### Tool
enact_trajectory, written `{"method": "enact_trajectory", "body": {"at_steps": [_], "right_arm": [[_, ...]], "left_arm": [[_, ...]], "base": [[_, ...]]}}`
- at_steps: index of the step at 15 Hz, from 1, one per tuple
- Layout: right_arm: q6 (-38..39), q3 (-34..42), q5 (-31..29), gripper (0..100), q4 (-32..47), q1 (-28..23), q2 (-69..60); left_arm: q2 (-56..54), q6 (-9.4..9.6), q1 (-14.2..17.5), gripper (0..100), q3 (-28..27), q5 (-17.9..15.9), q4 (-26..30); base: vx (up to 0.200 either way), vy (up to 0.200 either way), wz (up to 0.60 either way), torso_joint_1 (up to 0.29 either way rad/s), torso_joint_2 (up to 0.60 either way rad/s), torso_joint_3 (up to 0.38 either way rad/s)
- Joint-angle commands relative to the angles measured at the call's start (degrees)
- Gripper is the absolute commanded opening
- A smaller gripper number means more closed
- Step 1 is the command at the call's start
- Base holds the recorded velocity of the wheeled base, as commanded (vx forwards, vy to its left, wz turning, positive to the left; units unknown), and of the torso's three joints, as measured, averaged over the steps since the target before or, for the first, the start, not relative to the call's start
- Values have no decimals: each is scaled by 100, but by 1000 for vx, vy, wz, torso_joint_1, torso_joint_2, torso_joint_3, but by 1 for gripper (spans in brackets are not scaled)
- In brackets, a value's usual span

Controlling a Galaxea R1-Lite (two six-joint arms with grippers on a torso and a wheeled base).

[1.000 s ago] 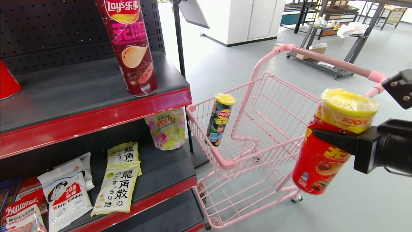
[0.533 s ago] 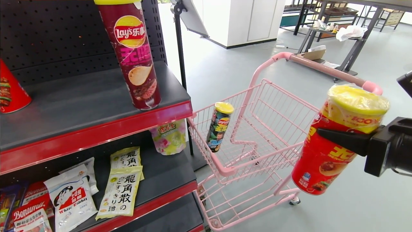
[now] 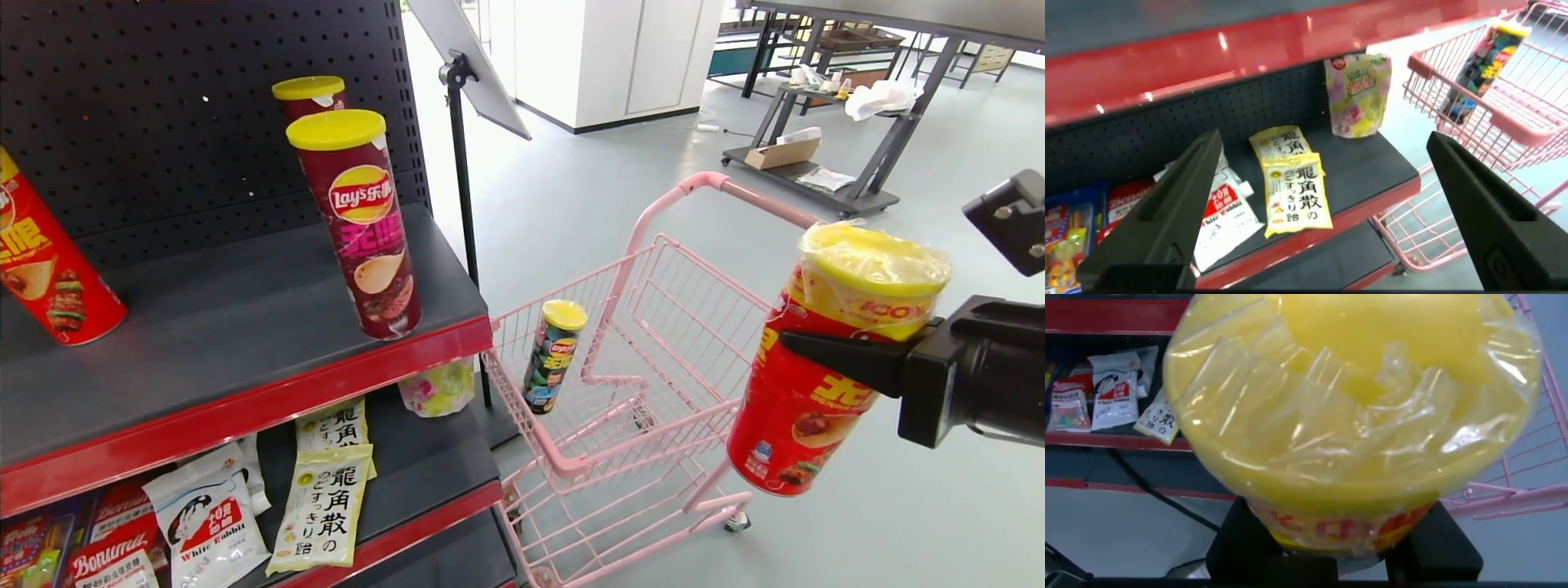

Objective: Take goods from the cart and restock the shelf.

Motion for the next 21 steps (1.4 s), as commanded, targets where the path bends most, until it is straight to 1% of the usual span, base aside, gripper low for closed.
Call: {"method": "enact_trajectory", "body": {"at_steps": [1, 3, 7, 10, 17, 19, 21], "right_arm": [[-33, 2, 1, 0, -8, 3, 84], [-33, -7, 1, 0, -8, 3, 128], [-68, 19, 1, 0, -8, -6, 190], [-68, 54, 18, 0, -8, 3, 198], [-77, 98, 89, 0, 1, 3, 198], [-77, 107, 89, 0, 1, 3, 216], [-77, 107, 80, 0, 1, 12, 225]], "left_arm": [[2, -1, -2, 100, 1, -2, 4], [2, -1, -2, 100, 1, -2, 4], [2, -1, -2, 100, 1, -2, 4], [2, -1, -2, 100, 1, -2, -5], [2, -1, -2, 100, 10, -2, -5], [2, -1, -2, 100, 10, -2, -5], [2, -10, -2, 100, 1, -2, -5]], "base": [[0, 0, 0, 237, -593, -383], [0, 0, 0, 224, -583, -359], [0, 0, 0, 161, -398, -237], [0, 0, 0, 4, -28, -19], [-200, 0, 0, 5, -1, -2], [0, 0, 0, 0, 0, 0], [0, 0, 600, -12, -5, 2]]}}
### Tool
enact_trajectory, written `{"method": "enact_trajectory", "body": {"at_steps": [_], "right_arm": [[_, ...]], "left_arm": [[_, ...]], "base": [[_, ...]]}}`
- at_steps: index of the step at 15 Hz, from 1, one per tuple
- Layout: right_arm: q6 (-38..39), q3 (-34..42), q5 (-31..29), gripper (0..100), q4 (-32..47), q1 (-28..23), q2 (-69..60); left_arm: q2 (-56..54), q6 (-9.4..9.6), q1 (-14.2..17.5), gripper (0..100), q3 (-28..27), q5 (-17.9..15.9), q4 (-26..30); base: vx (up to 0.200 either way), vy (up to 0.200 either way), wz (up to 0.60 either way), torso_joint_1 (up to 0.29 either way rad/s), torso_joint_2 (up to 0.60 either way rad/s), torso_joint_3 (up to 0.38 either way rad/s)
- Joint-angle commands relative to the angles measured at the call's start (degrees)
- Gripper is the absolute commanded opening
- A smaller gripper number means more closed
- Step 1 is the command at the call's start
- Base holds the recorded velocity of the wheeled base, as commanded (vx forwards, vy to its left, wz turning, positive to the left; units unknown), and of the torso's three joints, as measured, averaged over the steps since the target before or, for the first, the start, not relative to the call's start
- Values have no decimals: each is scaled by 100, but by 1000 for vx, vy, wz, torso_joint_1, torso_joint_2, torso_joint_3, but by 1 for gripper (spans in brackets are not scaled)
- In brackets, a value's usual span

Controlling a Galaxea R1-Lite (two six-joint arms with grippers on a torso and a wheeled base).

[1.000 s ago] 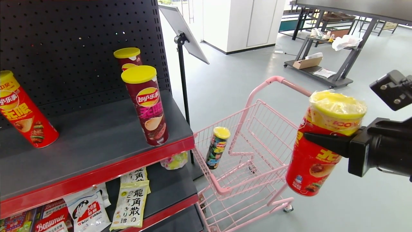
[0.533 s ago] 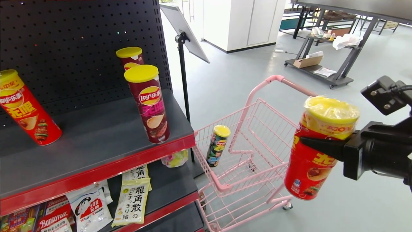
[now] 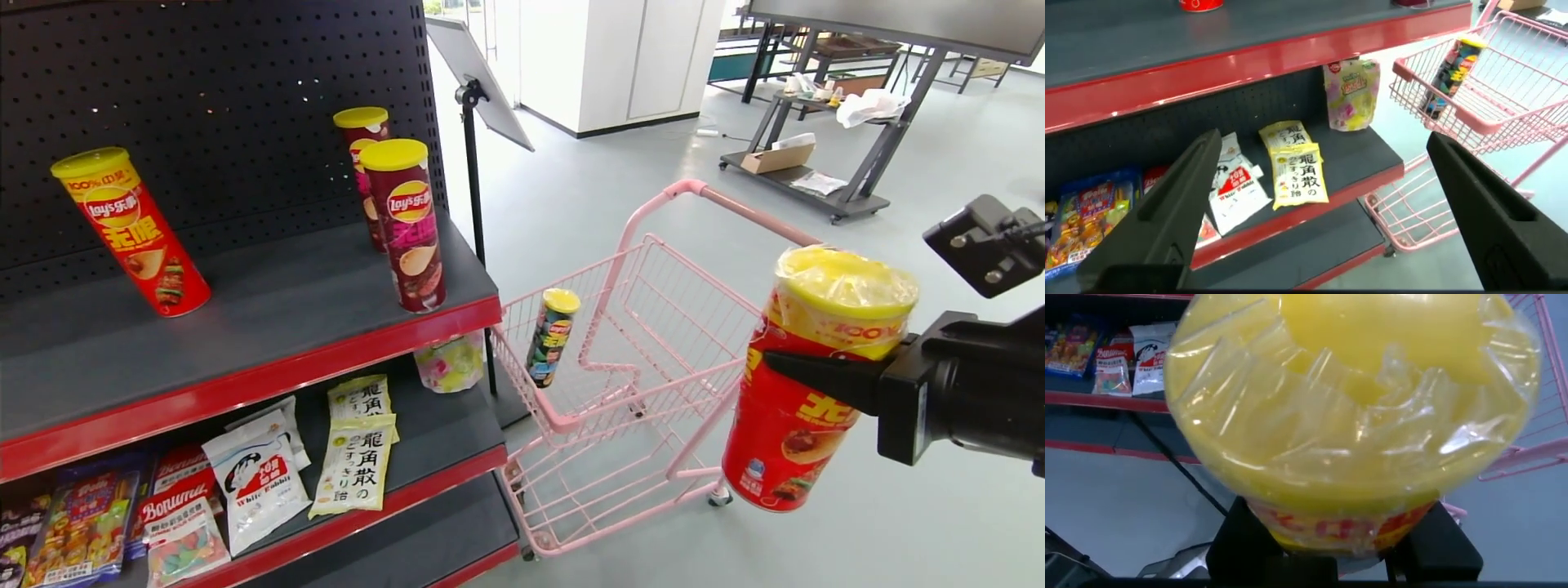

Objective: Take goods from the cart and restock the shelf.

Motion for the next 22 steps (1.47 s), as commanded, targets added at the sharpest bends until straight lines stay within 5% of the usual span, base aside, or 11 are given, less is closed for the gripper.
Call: {"method": "enact_trajectory", "body": {"at_steps": [1, 7, 14, 16, 22], "right_arm": [[-1, 9, -4, 0, -4, 7, 36], [-1, -9, 13, 0, -12, -2, 115], [-54, 158, 268, 0, -65, 16, -8], [-54, 176, 725, 0, -56, 24, -43], [-203, 220, 734, 0, -601, 473, 28]], "left_arm": [[2, -2, 0, 100, -4, 0, -2], [2, -11, 0, 100, 5, 9, -2], [2, -2, 0, 100, 5, 0, 6], [2, 6, 0, 100, -4, 0, -2], [2, 6, 0, 100, -4, 0, -2]], "base": [[0, 0, 600, 2, 2, 2], [0, 0, 600, 7, 1, 2], [0, 0, 0, 0, 0, 0], [0, 200, 0, 0, 7, -2], [0, 200, 0, 7, 3, 3]]}}
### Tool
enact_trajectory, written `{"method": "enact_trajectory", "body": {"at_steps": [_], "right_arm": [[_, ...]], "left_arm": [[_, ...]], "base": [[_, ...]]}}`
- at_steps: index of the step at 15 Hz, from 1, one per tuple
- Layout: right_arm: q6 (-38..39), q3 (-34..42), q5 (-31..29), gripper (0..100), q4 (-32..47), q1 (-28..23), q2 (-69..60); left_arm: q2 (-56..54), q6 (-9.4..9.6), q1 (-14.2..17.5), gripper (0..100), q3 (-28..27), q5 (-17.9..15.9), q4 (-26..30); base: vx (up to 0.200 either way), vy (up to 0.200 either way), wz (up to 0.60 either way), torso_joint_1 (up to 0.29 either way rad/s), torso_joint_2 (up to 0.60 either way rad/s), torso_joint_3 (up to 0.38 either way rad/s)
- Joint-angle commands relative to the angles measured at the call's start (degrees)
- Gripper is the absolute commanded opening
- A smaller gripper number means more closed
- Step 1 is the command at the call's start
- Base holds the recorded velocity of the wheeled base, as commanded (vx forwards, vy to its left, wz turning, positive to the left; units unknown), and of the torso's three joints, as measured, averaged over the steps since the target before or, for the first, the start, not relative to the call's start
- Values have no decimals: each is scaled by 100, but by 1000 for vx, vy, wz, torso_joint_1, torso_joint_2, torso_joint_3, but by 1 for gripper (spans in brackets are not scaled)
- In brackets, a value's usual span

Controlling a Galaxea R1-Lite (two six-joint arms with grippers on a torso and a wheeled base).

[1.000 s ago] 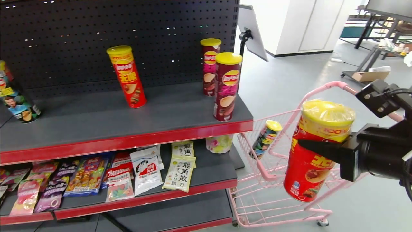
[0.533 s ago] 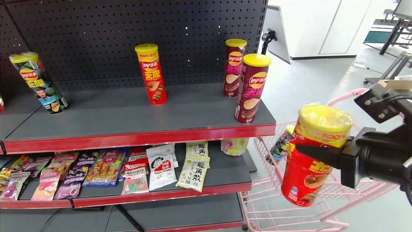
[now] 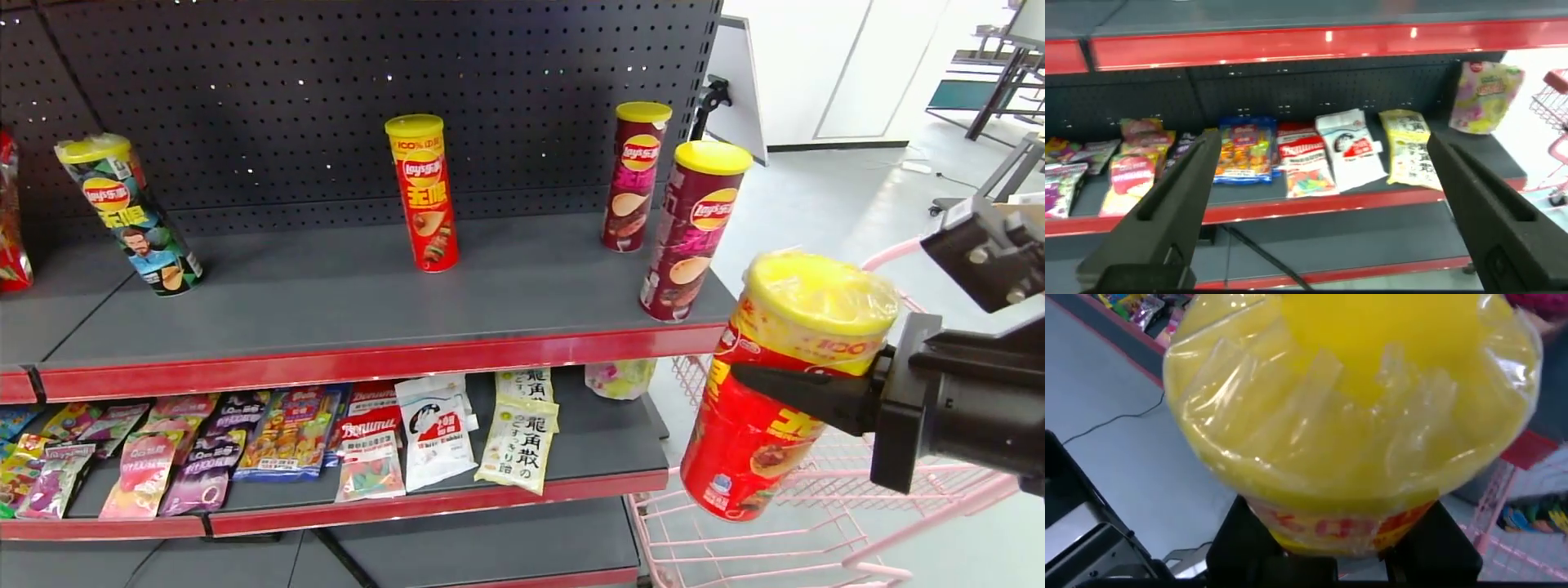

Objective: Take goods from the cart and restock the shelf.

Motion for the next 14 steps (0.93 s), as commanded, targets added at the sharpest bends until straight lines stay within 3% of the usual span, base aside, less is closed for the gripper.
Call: {"method": "enact_trajectory", "body": {"at_steps": [1, 5, 13, 14], "right_arm": [[-30, 18, -1, 0, 1, 64, 35], [-180, 133, 597, 0, -17, 56, -44], [-241, 396, 588, 0, -175, -76, -167], [-241, 414, 588, 0, -184, -76, -246]], "left_arm": [[2, 1, -2, 100, -1, 0, 0], [2, 1, -2, 100, -1, 0, 0], [2, 10, -2, 100, -1, 0, 0], [2, 10, -2, 100, -1, 0, 0]], "base": [[0, 200, 0, 7, -2, 2], [0, 200, 0, 6, 2, 5], [0, 200, 0, -1, 5, 2], [0, 0, 0, 0, 0, 0]]}}
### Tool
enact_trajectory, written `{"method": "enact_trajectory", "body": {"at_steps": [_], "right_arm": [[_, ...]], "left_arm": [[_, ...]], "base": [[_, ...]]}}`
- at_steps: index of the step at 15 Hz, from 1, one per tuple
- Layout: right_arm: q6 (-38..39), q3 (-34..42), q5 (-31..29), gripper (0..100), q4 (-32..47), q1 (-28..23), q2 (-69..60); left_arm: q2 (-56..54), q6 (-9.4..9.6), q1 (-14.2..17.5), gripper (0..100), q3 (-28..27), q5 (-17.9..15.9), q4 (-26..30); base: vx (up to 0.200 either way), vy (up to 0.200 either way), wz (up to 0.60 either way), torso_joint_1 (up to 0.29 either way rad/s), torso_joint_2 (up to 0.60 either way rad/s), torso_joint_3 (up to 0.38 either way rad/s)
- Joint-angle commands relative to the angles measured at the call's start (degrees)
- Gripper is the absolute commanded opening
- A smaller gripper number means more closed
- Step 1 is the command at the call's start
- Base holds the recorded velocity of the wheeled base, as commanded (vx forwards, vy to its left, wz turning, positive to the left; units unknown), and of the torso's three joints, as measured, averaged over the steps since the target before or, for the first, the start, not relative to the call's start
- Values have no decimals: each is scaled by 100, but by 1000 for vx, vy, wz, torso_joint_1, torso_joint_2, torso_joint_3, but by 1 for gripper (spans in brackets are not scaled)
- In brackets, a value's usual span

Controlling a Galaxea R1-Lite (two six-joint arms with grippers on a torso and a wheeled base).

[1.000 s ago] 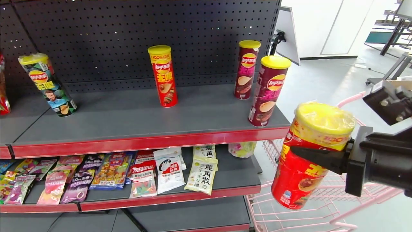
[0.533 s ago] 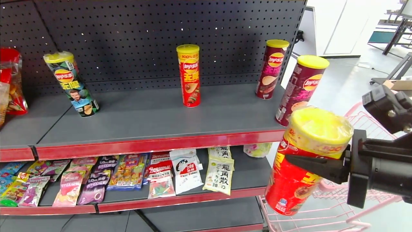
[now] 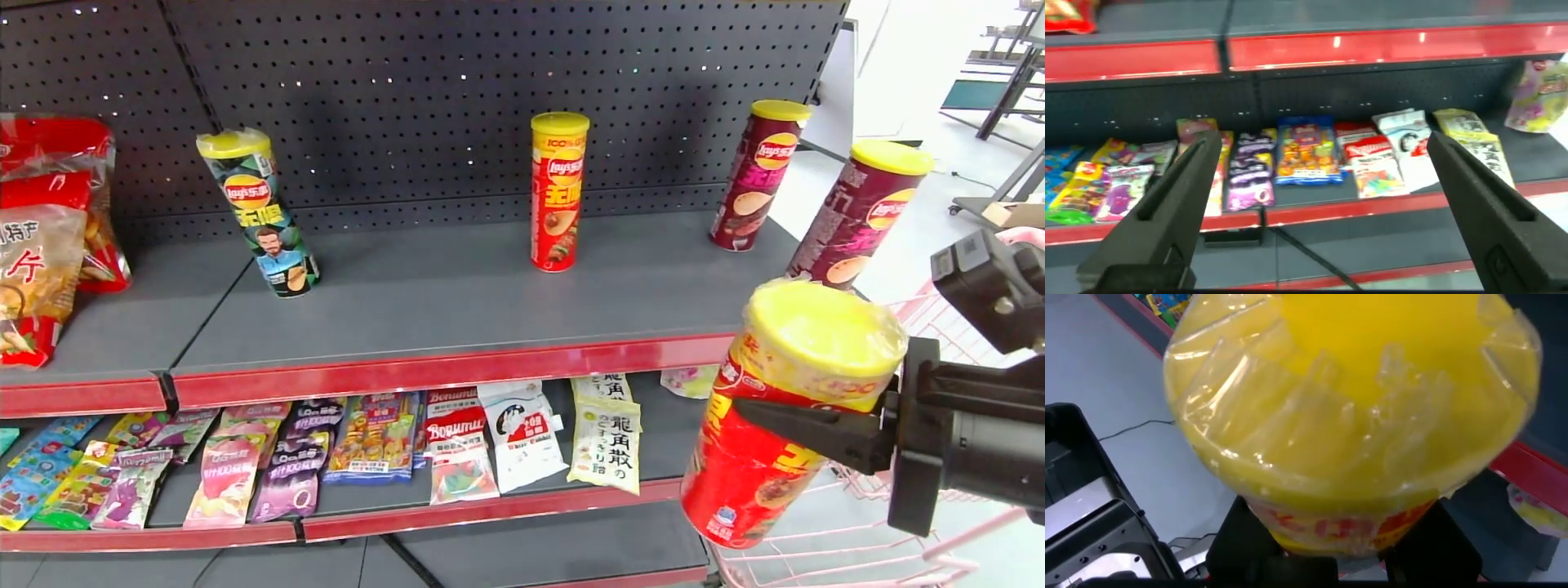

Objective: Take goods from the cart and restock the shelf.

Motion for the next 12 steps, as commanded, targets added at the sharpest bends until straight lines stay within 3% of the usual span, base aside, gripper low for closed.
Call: {"method": "enact_trajectory", "body": {"at_steps": [1, 5, 12], "right_arm": [[-6, 36, -1, 0, -6, -7, -112], [-6, 45, -1, 0, 3, 2, -156], [-6, 124, -10, 0, -6, 2, -191]], "left_arm": [[2, -1, 0, 100, 1, 0, 2], [2, 34, 0, 100, 1, 0, 2], [2, 34, 0, 100, 1, 0, 2]], "base": [[0, 0, 0, 0, 0, 0], [0, 0, 0, 0, 0, 0], [200, 0, 0, 1, 2, 1]]}}
